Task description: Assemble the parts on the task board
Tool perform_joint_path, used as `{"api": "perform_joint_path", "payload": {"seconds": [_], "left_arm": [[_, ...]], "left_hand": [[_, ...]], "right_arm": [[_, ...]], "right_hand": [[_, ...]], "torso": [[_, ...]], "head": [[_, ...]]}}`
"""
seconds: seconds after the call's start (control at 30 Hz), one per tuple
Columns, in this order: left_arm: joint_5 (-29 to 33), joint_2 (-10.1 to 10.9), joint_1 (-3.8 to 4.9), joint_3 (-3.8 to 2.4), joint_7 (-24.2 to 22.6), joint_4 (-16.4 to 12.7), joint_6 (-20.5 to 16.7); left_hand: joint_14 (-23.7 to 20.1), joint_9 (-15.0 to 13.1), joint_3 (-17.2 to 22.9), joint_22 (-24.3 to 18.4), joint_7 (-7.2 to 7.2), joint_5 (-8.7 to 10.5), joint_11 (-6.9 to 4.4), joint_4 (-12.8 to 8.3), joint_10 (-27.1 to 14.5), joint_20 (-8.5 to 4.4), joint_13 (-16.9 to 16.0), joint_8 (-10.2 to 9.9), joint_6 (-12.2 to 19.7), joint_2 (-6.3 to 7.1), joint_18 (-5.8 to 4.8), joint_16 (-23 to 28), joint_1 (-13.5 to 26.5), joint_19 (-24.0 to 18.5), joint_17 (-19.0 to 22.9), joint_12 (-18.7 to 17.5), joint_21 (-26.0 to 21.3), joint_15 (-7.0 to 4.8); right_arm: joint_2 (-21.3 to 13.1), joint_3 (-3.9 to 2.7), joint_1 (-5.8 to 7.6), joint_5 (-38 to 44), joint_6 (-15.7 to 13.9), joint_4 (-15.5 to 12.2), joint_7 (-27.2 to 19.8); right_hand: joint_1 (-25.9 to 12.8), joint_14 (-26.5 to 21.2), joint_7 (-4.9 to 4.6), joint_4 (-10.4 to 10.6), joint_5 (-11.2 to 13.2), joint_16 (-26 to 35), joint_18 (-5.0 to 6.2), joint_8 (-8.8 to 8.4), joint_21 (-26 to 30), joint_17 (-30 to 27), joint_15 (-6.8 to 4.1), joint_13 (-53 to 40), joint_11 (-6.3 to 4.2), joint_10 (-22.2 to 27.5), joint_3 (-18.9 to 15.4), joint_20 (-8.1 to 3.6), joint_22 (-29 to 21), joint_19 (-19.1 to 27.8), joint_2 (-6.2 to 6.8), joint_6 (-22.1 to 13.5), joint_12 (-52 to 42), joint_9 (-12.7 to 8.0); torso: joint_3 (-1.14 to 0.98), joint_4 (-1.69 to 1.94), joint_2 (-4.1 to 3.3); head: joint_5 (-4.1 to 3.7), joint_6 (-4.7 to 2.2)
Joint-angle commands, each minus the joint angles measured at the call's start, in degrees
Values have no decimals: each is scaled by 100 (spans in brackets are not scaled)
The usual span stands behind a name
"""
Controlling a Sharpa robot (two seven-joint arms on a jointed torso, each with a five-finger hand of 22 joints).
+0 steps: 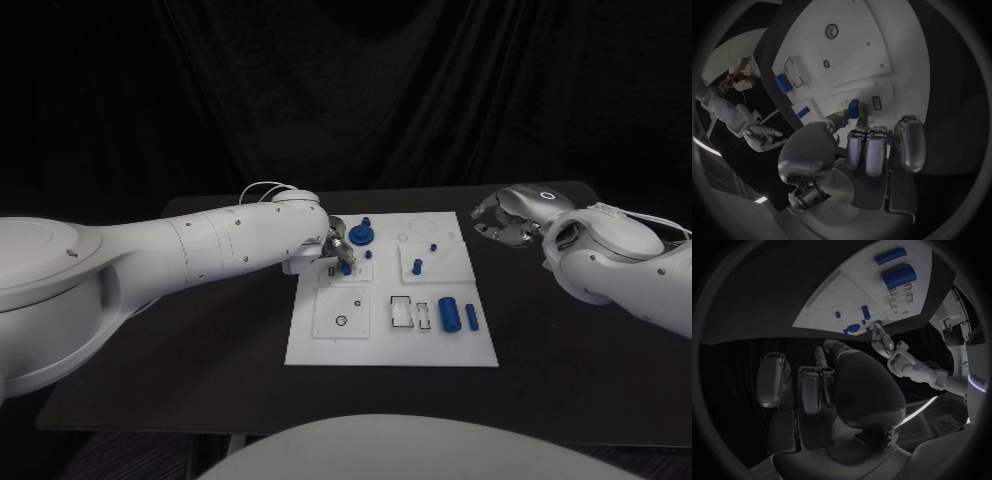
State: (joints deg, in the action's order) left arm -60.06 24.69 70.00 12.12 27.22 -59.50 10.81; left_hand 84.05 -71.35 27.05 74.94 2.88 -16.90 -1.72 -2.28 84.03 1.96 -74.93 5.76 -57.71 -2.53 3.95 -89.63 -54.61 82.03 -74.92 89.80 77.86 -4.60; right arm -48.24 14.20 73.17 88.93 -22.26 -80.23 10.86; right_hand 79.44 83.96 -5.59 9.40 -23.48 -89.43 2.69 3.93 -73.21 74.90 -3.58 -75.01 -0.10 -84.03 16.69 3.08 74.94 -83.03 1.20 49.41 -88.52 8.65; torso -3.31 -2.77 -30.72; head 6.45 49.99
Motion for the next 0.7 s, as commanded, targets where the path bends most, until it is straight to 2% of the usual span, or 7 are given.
{"api": "perform_joint_path", "payload": {"seconds": [0.03,0.17,0.4,0.5,0.67,0.7], "left_arm": [[39,-6,-19,-3,-97,-18,-31],[39,-3,-35,-3,-96,-24,-26],[39,2,-65,-3,-143,-51,-79],[39,7,-73,-3,-165,-60,-93],[39,20,-84,-3,-193,-73,-89],[39,24,-87,-3,-196,-74,-83]], "left_hand": [[595,-8,33,710,-25,15,23,13,597,8,-1507,14,-3,-44,-43,-37,31,20,-1508,20,-6,22],[595,-8,35,709,-24,15,24,13,597,8,-1507,13,-1,-46,-43,-37,33,19,-1508,20,-8,23],[595,-5,38,702,-18,22,27,28,597,9,-1507,6,8,-58,-39,-37,47,12,-1508,20,-21,24],[595,-1,35,703,-11,43,33,43,597,11,-1507,-4,22,-61,-40,-37,65,12,-1508,20,-24,27],[595,30,-24,703,14,272,55,142,597,27,-1507,-48,57,-69,-38,-37,168,4,-1508,20,-44,47],[595,68,-70,701,28,366,67,205,597,37,-1507,-85,79,-67,-37,-37,225,0,-1508,20,-57,57]], "right_arm": [[-3,-5,-11,22,-5,-4,83],[-8,-5,-11,22,-2,-7,85],[-11,-5,-11,22,-6,-12,85],[-11,-5,-11,22,-6,-12,85],[-12,-5,-11,22,-3,-9,86],[-12,-5,-11,22,-2,-8,86]], "right_hand": [[-61,574,-23,11,-35,36,103,-18,13,1446,38,-1371,37,-443,35,6,1011,50,-3,-32,31,-6],[-61,574,-23,11,-35,36,103,-18,13,1446,38,-1371,37,-443,35,6,1011,50,-3,-32,31,-6],[-61,574,-23,11,-35,36,103,-18,13,1446,38,-1371,37,-443,35,6,1011,50,-3,-32,31,-6],[-61,574,-23,11,-35,36,103,-18,13,1446,38,-1371,37,-443,35,6,1011,50,-3,-32,31,-6],[-61,574,-23,11,-35,36,103,-18,13,1446,38,-1371,37,-443,35,6,1011,50,-3,-32,31,-6],[-61,574,-23,11,-35,36,103,-18,13,1446,38,-1371,37,-443,35,6,1011,50,-3,-32,31,-6]], "torso": [[-1,-5,-2],[2,4,-5],[-2,-7,-5],[2,-1,-5],[-2,-5,-3],[-2,-6,-5]], "head": [[4,1],[2,1],[4,1],[2,1],[5,1],[8,1]]}}
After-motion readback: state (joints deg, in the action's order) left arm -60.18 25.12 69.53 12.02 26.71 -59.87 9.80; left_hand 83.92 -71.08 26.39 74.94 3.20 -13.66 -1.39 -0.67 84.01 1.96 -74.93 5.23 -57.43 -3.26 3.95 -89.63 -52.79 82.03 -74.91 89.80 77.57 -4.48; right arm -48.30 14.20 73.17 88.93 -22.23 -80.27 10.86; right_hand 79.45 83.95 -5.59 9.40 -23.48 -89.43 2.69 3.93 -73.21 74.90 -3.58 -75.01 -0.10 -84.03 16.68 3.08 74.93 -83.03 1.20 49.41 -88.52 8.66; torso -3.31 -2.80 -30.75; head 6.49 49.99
